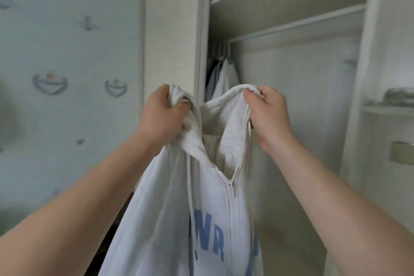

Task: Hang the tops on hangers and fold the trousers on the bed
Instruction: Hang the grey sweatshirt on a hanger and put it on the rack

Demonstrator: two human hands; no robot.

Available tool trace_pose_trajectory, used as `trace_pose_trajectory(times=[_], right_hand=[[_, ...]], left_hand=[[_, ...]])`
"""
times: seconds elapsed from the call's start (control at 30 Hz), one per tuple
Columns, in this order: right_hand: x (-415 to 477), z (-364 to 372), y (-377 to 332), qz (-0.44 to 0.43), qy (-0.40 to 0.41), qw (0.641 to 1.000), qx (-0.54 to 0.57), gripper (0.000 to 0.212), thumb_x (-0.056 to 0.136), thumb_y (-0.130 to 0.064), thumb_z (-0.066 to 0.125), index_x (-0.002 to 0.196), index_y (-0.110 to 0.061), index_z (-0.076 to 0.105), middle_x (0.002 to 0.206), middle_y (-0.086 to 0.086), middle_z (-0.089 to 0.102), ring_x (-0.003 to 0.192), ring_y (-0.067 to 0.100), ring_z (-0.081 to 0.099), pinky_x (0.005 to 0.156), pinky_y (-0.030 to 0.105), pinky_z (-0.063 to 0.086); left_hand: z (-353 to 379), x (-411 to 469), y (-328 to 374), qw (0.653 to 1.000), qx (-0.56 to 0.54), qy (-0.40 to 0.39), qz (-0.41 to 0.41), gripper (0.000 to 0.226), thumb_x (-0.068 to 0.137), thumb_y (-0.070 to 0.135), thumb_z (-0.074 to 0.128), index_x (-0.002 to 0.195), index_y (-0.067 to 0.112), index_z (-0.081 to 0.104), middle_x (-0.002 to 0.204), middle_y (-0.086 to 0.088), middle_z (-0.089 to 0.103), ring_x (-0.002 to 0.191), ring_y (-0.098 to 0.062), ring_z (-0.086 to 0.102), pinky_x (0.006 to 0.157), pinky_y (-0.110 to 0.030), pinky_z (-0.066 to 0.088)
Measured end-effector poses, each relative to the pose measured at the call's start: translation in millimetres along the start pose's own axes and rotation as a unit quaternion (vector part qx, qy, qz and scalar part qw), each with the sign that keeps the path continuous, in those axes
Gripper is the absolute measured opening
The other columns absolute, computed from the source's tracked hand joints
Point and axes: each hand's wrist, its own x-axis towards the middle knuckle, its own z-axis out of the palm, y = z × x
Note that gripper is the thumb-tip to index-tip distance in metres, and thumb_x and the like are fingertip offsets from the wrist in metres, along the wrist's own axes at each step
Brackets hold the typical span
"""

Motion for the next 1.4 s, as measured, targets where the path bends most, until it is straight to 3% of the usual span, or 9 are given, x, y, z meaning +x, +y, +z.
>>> trace_pose_trajectory(times=[0.4,0.53,0.63,0.8,0.9,1.0,1.13,1.27,1.4], right_hand=[[209.9,-72.1,-48.7,-0.053,0.171,0.967,-0.179,0.021,0.084,-0.025,0.054,0.079,-0.005,0.061,0.080,0.019,0.068,0.072,0.031,0.069,0.070,0.054,0.061],[260.6,-77.6,-55.6,-0.002,0.170,0.964,-0.203,0.025,0.093,-0.012,0.055,0.115,0.000,0.058,0.099,0.022,0.068,0.068,0.030,0.066,0.046,0.036,0.057],[290.2,-78.5,-52.4,0.026,0.173,0.947,-0.270,0.010,0.095,-0.005,0.051,0.100,-0.002,0.059,0.089,0.021,0.065,0.058,0.026,0.060,0.040,0.030,0.053],[340.1,-87.2,-20.0,0.081,0.196,0.905,-0.369,0.012,0.091,0.003,0.050,0.084,-0.002,0.057,0.094,0.027,0.070,0.072,0.037,0.070,0.068,0.053,0.061],[366.5,-101.5,1.7,0.049,0.194,0.821,-0.535,0.012,0.092,-0.009,0.053,0.095,0.000,0.060,0.105,0.023,0.071,0.088,0.039,0.073,0.075,0.044,0.060],[381.9,-123.7,11.2,-0.053,0.222,0.628,-0.744,0.030,0.097,-0.024,0.050,0.125,-0.012,0.051,0.128,0.013,0.061,0.120,0.034,0.057,0.083,0.036,0.041],[399.9,-156.9,16.3,-0.046,0.243,0.384,-0.889,0.042,0.095,-0.020,0.042,0.136,-0.015,0.047,0.134,0.014,0.047,0.123,0.033,0.041,0.101,0.041,0.034],[409.0,-188.8,21.2,0.020,0.255,0.304,-0.918,0.044,0.099,-0.017,0.034,0.140,-0.015,0.048,0.135,0.014,0.048,0.121,0.033,0.043,0.104,0.041,0.035],[414.9,-204.6,19.4,0.007,0.247,0.312,-0.917,0.042,0.100,-0.009,0.036,0.136,-0.013,0.055,0.135,0.012,0.054,0.123,0.032,0.050,0.100,0.036,0.039]], left_hand=[[165.6,233.1,75.6,0.979,-0.185,-0.079,0.033,0.024,0.091,0.016,0.065,0.111,0.009,0.055,0.117,-0.018,0.063,0.107,-0.032,0.064,0.095,-0.050,0.055],[209.7,290.7,85.5,0.977,-0.189,-0.099,0.031,0.039,0.091,0.010,0.063,0.129,0.002,0.053,0.124,-0.023,0.062,0.112,-0.040,0.063,0.095,-0.051,0.056],[239.9,327.0,85.7,0.976,-0.186,-0.101,0.050,0.037,0.091,0.007,0.060,0.126,-0.002,0.055,0.123,-0.024,0.064,0.113,-0.042,0.064,0.094,-0.051,0.056],[301.4,370.5,72.4,0.967,-0.210,-0.132,0.052,0.018,0.100,0.015,0.055,0.115,0.007,0.056,0.096,-0.007,0.054,0.097,-0.028,0.054,0.082,-0.035,0.046],[332.5,380.3,64.5,0.965,-0.220,-0.134,0.052,0.004,0.099,0.012,0.053,0.100,0.009,0.051,0.087,-0.004,0.050,0.094,-0.026,0.052,0.081,-0.038,0.046],[359.4,387.6,60.0,0.963,-0.235,-0.121,0.054,0.011,0.098,0.011,0.054,0.089,0.013,0.047,0.082,-0.001,0.047,0.090,-0.024,0.050,0.080,-0.035,0.045],[385.7,389.3,57.1,0.959,-0.253,-0.121,0.043,0.024,0.096,0.007,0.053,0.078,0.016,0.040,0.076,0.000,0.041,0.084,-0.021,0.044,0.074,-0.031,0.039],[402.7,390.3,52.3,0.959,-0.257,-0.111,0.036,0.012,0.096,0.011,0.056,0.089,0.012,0.045,0.077,0.000,0.042,0.088,-0.023,0.047,0.077,-0.031,0.038],[410.2,391.8,47.2,0.960,-0.255,-0.110,0.030,0.021,0.095,0.008,0.055,0.080,0.016,0.042,0.081,-0.004,0.045,0.084,-0.022,0.044,0.076,-0.029,0.038]])
